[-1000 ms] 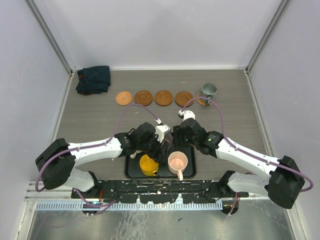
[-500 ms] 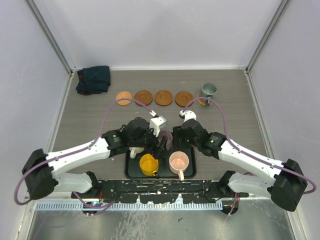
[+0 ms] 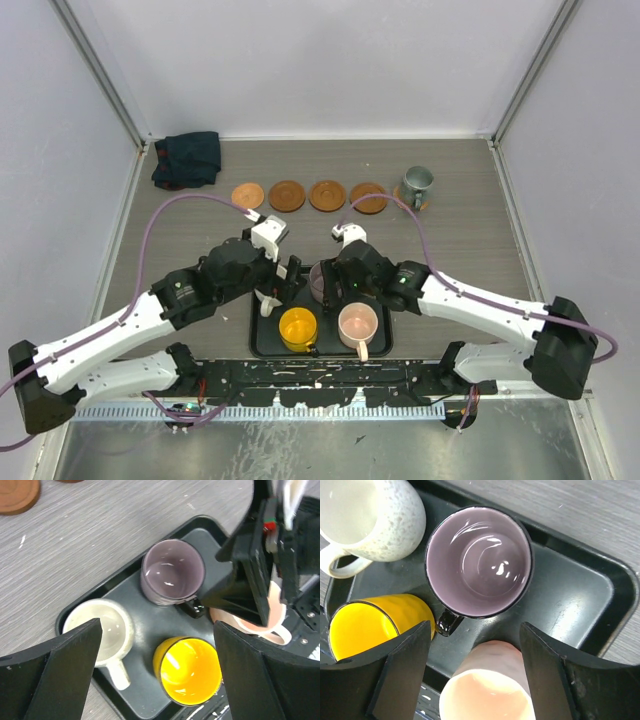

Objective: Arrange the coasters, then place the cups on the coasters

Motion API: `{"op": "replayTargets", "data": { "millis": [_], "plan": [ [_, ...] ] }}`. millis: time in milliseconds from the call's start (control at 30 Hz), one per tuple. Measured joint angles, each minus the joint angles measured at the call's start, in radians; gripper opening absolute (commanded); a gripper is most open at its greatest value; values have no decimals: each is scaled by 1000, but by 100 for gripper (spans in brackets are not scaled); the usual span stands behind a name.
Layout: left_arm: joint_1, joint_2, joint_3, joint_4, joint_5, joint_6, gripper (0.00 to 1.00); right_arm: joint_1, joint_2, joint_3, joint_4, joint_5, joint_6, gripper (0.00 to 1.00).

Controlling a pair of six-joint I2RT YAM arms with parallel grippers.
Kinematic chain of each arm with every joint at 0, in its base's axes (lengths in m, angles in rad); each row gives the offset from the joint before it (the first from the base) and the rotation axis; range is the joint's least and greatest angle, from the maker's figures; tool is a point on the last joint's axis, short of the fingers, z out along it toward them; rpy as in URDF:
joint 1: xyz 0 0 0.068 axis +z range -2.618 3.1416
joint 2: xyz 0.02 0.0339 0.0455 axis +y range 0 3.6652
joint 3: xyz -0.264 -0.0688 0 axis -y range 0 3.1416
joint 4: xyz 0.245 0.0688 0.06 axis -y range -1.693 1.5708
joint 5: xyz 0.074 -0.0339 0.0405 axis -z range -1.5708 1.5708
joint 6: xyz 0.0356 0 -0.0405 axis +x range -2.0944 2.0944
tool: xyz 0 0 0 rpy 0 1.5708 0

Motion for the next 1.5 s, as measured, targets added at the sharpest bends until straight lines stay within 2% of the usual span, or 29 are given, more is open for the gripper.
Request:
{"op": "replayTargets", "data": {
  "millis": [200,400,600,967,1200,1500],
  "plan": [
    [90,-2,-36,-34,-33,-5,94,38,85,18,-5,1,28,76],
    [250,-3,-85,-38,9,-24,95,54,118,33,-11,22,50,76],
    [332,-3,-113,-36,45,-31,95,64,178,44,0,23,62,76],
    [376,11,-157,0,104,-53,95,68,312,47,-3,67,79,72],
    [380,35,-167,26,118,-60,95,71,311,47,-39,147,101,56],
    [382,54,-170,48,125,-64,95,75,303,47,-45,164,100,59]
  ]
}}
